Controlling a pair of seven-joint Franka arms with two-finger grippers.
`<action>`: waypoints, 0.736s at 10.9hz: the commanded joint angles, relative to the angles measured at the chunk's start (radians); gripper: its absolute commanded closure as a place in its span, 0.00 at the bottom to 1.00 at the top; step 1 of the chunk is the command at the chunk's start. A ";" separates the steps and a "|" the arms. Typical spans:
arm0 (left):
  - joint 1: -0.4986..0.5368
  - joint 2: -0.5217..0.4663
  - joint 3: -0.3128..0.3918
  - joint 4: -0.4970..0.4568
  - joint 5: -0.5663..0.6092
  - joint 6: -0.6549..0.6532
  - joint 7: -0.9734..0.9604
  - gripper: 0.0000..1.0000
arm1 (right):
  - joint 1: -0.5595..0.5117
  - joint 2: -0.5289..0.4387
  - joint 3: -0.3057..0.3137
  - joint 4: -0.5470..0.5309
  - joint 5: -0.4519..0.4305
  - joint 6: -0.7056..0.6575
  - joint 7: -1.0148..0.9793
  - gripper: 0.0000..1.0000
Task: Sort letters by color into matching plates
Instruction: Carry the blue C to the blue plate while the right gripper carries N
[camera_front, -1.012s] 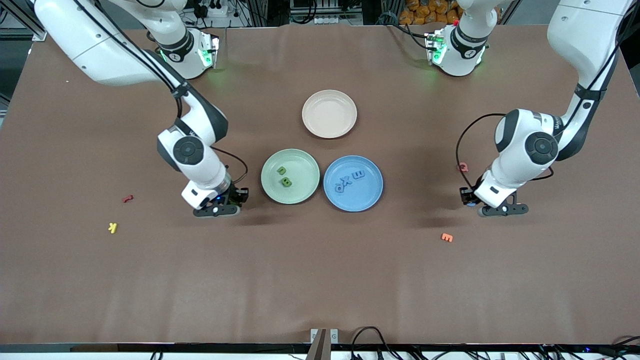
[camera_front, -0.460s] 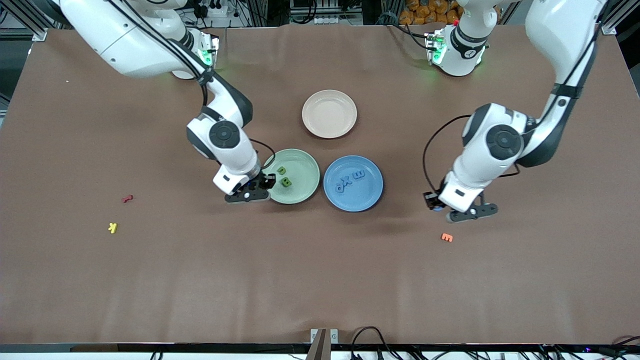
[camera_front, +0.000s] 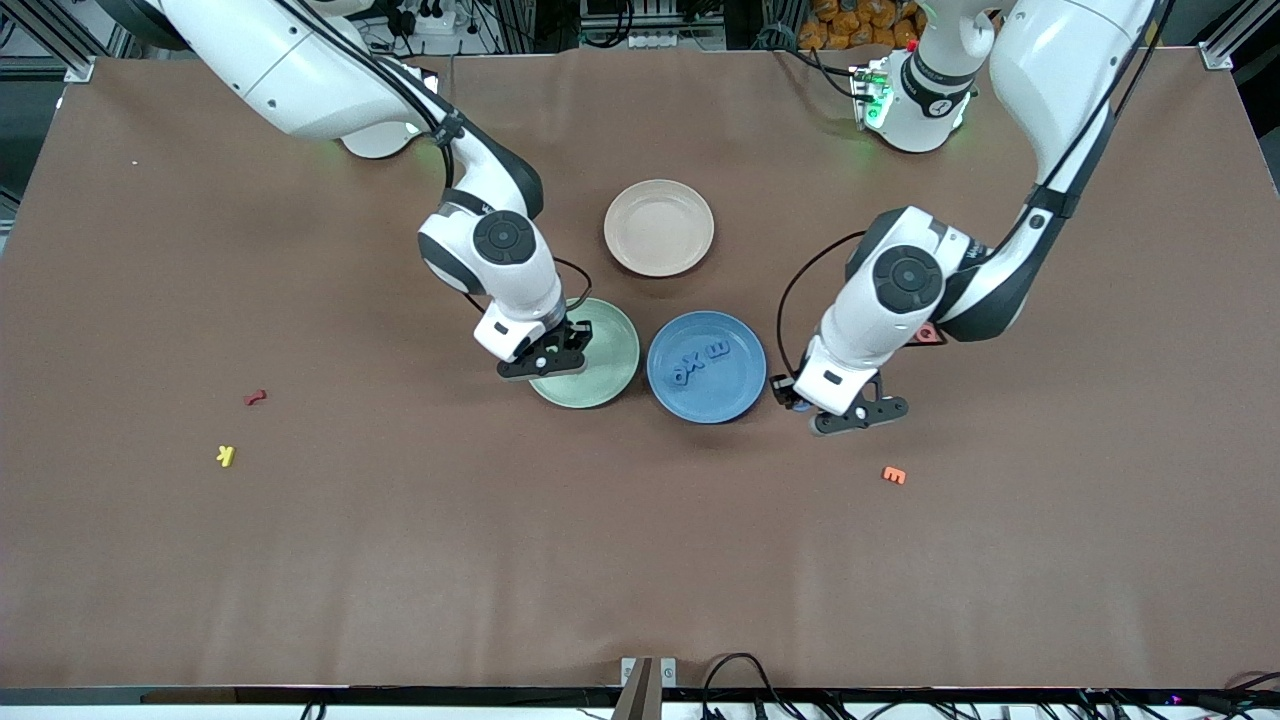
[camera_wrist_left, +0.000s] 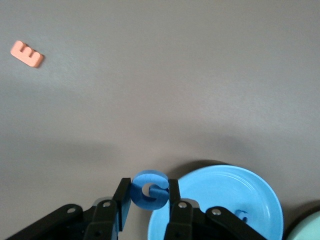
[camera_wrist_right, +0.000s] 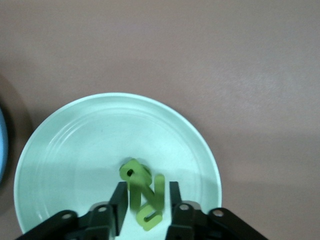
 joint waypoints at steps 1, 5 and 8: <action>-0.066 0.012 0.007 0.030 0.018 -0.021 -0.081 1.00 | 0.006 -0.020 -0.004 0.004 0.013 -0.025 0.034 0.00; -0.138 0.057 0.008 0.042 0.023 -0.021 -0.132 1.00 | -0.055 -0.027 -0.025 0.013 0.012 -0.025 -0.042 0.00; -0.193 0.077 0.022 0.042 0.081 -0.021 -0.145 0.00 | -0.093 -0.029 -0.109 0.045 0.013 -0.025 -0.174 0.00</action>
